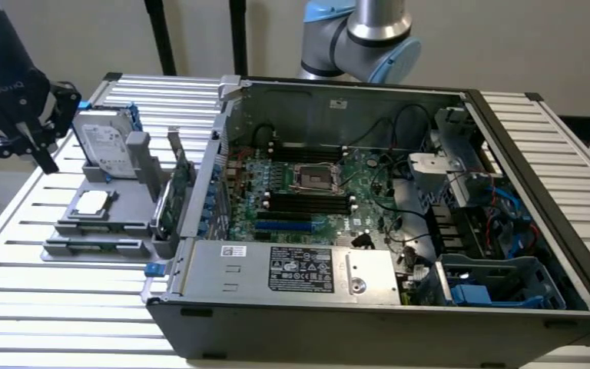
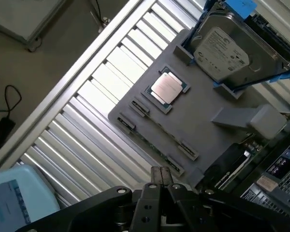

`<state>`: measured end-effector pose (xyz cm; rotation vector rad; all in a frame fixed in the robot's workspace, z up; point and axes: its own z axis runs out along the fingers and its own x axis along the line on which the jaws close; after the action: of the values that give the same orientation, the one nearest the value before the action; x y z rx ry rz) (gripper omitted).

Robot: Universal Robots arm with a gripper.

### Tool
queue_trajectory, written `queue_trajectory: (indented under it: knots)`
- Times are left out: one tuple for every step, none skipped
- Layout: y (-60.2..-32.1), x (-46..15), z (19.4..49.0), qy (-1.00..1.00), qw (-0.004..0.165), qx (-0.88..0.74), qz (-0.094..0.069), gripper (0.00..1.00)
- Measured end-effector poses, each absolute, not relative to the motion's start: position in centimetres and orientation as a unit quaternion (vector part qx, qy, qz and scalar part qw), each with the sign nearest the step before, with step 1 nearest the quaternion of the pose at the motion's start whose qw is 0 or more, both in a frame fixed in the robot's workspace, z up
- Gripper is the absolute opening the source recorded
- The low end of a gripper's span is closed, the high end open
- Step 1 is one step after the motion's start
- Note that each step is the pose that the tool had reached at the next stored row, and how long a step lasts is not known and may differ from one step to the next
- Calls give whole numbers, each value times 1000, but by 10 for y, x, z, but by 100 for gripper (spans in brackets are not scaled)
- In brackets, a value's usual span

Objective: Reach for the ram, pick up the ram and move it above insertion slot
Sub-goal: 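Pick up the ram and move it above insertion slot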

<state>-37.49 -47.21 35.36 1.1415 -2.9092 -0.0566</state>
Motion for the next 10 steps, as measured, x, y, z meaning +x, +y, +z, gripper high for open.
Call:
queue_trajectory:
  knots:
    - [-472, -375, 353, -927, 8, 374, -18, 11]
    - [-472, -375, 353, -924, 8, 382, -18, 11]
    - [-472, -375, 352, -920, 8, 390, -18, 11]
    - [-472, -375, 352, -917, 9, 399, -18, 11]
    - [-472, -375, 352, -913, 9, 407, -18, 11]
    - [-472, -375, 351, -909, 9, 416, -18, 11]
    - [-472, -375, 351, -906, 9, 424, -18, 11]
    - [-472, -375, 350, -902, 9, 432, -17, 11]
    - [-472, -375, 350, -898, 9, 440, -17, 11]
    - [-472, -375, 350, -894, 10, 448, -17, 11]
